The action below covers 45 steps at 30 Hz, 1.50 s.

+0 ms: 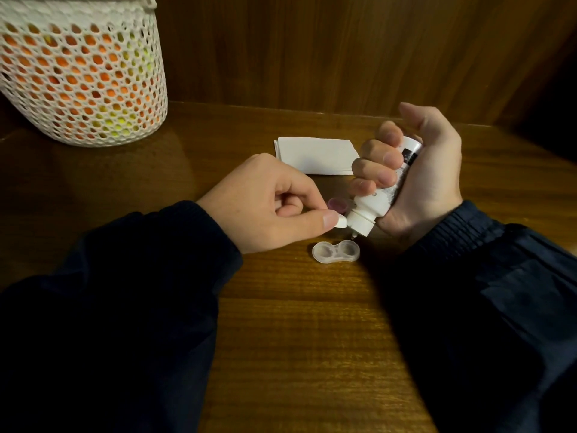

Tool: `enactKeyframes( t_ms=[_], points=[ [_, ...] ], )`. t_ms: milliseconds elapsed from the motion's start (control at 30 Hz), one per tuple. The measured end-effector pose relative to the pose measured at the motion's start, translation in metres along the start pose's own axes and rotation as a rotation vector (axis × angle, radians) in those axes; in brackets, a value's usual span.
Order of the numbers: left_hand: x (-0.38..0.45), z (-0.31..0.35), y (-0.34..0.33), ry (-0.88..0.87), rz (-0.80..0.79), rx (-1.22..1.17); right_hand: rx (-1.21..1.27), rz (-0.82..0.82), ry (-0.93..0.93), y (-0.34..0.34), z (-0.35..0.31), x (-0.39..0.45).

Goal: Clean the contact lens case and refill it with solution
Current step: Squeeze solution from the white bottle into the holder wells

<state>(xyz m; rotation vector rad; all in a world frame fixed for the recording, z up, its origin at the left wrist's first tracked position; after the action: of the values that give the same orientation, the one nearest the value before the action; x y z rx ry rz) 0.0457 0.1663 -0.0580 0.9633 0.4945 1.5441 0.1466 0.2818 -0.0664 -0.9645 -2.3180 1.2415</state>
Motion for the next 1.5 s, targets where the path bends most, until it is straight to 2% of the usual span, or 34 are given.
enactKeyframes(
  t_ms=[1500],
  points=[
    [0.0011, 0.0010, -0.0009, 0.000, -0.009, -0.020, -0.029, 0.010, 0.012, -0.0004, -0.0007, -0.0010]
  ],
)
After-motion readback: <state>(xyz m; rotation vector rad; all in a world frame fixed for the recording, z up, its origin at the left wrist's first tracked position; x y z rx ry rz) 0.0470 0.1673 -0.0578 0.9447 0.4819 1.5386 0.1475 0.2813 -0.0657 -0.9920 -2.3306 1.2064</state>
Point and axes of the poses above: each hand's wrist, its own x-axis towards the middle knuckle, its own y-axis out of the back of the hand, z = x × y, the point moved 7 cm from there along x, towards the middle knuckle, and after that the axes turned 12 degrees about x, right-handed, at the moved point
